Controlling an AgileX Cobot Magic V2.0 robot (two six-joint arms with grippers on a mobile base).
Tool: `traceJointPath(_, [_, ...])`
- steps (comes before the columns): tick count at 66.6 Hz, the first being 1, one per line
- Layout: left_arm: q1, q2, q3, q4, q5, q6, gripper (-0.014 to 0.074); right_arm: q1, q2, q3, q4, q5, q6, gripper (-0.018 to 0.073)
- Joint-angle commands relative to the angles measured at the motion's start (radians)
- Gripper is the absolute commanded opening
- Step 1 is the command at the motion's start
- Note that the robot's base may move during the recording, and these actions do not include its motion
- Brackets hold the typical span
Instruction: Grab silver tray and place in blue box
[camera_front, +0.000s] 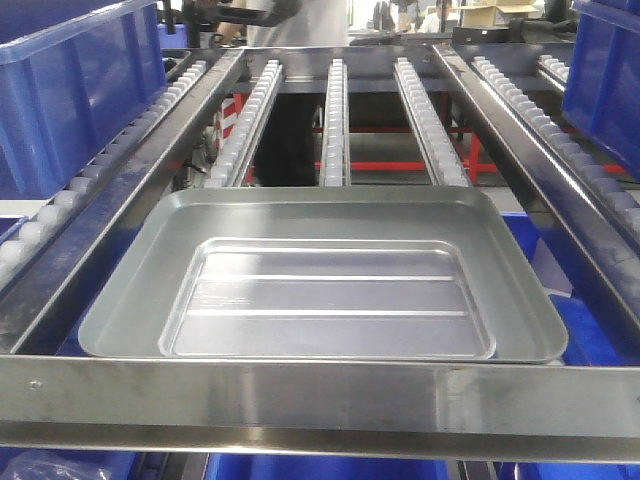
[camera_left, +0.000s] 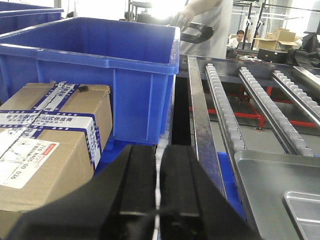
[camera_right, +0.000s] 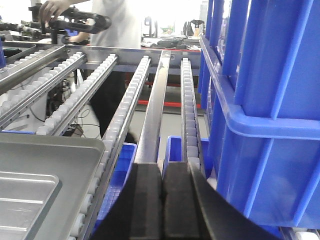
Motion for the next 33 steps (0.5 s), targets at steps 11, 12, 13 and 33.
traceJointPath(11, [-0.002, 0.028, -0.178, -0.026, 0.269, -0.001, 0.0013, -0.001, 0.084, -0.225, -0.010, 0.266, -0.005, 0.0057])
traceJointPath(12, [-0.002, 0.042, -0.194, -0.030, 0.290, -0.001, 0.0013, -0.001, 0.097, -0.238, -0.010, 0.296, -0.005, 0.0057])
traceJointPath(13, [-0.002, 0.053, -0.217, -0.037, 0.321, -0.001, 0.0013, -0.001, 0.120, -0.255, -0.010, 0.314, -0.005, 0.0057])
traceJointPath(33, [-0.002, 0.522, -0.505, -0.120, 0.826, -0.001, 0.0013, -0.001, 0.589, -0.438, -0.005, 0.555, -0.005, 0.0057])
